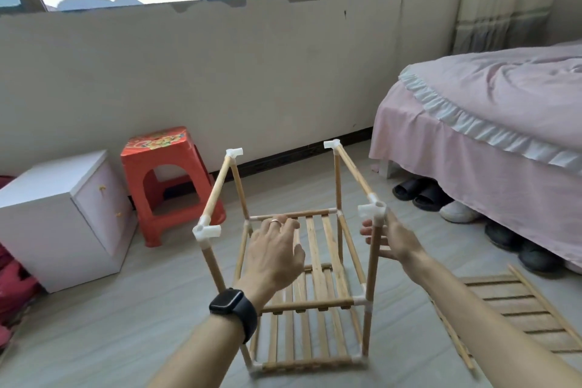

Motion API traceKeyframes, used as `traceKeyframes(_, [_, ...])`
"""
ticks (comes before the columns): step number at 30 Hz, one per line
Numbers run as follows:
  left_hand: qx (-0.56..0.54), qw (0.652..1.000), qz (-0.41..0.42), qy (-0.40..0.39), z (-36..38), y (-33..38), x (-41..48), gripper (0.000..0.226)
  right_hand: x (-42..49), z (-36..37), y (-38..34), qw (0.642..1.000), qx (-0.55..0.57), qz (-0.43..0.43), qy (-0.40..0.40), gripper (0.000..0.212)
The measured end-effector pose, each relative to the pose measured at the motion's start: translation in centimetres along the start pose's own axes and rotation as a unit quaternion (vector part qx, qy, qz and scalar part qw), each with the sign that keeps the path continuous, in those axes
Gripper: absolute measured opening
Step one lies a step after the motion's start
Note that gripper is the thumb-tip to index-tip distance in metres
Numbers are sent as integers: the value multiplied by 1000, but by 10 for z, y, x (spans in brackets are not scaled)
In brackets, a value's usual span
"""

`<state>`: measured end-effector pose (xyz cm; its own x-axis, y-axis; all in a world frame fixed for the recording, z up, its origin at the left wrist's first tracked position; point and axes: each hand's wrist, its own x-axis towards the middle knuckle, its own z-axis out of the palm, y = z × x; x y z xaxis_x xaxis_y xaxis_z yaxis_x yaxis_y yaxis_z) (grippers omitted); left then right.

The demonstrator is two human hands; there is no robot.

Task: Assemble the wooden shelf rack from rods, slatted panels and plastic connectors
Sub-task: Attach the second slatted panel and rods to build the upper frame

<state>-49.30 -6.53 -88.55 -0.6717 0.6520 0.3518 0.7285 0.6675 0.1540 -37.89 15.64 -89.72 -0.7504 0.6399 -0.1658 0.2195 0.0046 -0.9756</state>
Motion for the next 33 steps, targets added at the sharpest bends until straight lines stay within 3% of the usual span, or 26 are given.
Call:
traceKeyframes(6, [-7,956,-48,-288,89,17,-21,62,2,-3,94,990,-119,30,-75,65])
traceKeyframes(9, [9,926,-83,-369,115,14,-31,57,0,3,130,982,-161,29,-89,77])
traceKeyframes(13, [22,936,-75,-344,134,5,-39,48,1,10,165,977,-187,35,-98,65])
traceKeyframes(17, [8,939,-76,-334,141,-6,-30,46,2,20,176,979,-168,32,-108,35])
traceKeyframes(22, [6,950,-95,-297,160,-10,-19,46,19,18,183,977,-171,27,-126,51])
traceKeyframes(27, [-11,958,-109,-266,182,-4,-2,48,50,-14,229,970,-200,120,-69,63])
traceKeyframes(33, [13,976,-104,-189,215,16,26,53,81,-76,310,890,-367,267,29,74])
